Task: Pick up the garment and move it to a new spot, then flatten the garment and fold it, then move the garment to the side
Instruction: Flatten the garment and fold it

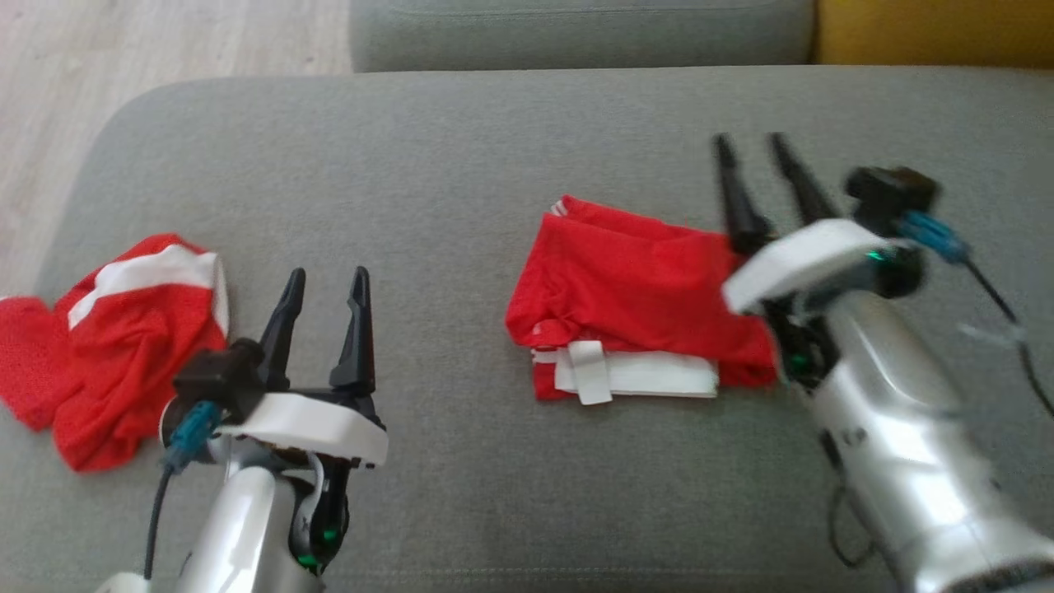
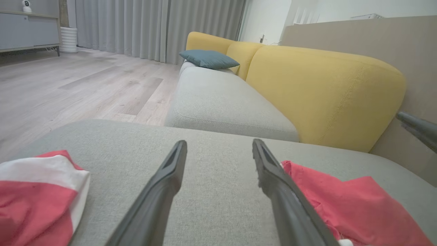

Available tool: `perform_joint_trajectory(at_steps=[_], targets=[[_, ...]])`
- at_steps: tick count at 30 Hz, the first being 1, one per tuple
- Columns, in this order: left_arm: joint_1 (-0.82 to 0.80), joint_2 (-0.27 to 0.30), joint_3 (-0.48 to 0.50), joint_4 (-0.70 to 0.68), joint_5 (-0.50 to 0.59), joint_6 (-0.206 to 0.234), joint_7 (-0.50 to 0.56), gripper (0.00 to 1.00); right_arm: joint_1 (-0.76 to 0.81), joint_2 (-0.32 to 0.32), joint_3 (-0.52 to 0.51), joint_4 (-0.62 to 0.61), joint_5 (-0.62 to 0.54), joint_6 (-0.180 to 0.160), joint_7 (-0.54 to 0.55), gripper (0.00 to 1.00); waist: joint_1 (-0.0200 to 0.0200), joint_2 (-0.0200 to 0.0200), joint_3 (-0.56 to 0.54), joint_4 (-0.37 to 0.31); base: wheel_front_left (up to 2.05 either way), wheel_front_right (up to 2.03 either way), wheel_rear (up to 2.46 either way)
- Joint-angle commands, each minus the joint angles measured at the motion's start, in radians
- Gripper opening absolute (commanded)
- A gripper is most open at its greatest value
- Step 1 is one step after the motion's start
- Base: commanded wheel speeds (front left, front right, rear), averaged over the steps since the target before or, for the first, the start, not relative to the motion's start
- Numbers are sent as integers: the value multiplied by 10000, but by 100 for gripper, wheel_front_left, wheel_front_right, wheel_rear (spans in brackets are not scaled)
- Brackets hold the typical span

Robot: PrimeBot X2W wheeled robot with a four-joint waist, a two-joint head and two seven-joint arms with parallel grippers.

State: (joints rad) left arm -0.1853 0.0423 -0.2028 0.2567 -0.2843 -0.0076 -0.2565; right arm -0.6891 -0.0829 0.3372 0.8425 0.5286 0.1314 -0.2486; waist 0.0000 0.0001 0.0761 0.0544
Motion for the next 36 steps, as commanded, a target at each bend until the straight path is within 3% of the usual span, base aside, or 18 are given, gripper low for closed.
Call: perform_joint_trajectory(at_steps=[1, 7, 11, 20, 36], targets=[[-198, 80, 435, -383, 33, 39, -53, 100, 340, 65, -115, -447, -406, -7, -131, 100, 0, -1, -34, -113, 0, 0, 0], [-69, 80, 564, -567, 59, 67, -53, 100, 2656, 185, -2798, -2892, -3579, -7, -131, 100, 0, -1, -134, -399, 0, 0, 0], [48, 80, 563, -662, 63, 58, -53, 100, 3896, 306, -3708, -4202, -4392, -7, -131, 100, 0, -1, -165, -534, 0, 0, 0], [389, 80, 553, -860, 239, -46, -53, 100, 5387, 324, -3897, -5589, -3583, -7, -131, 100, 0, -1, -76, -729, 0, 0, 0], [371, 80, 381, -799, 341, -201, -53, 100, 5505, 326, -3849, -5687, -3556, -7, -131, 100, 0, -1, 155, -564, 0, 0, 0]])
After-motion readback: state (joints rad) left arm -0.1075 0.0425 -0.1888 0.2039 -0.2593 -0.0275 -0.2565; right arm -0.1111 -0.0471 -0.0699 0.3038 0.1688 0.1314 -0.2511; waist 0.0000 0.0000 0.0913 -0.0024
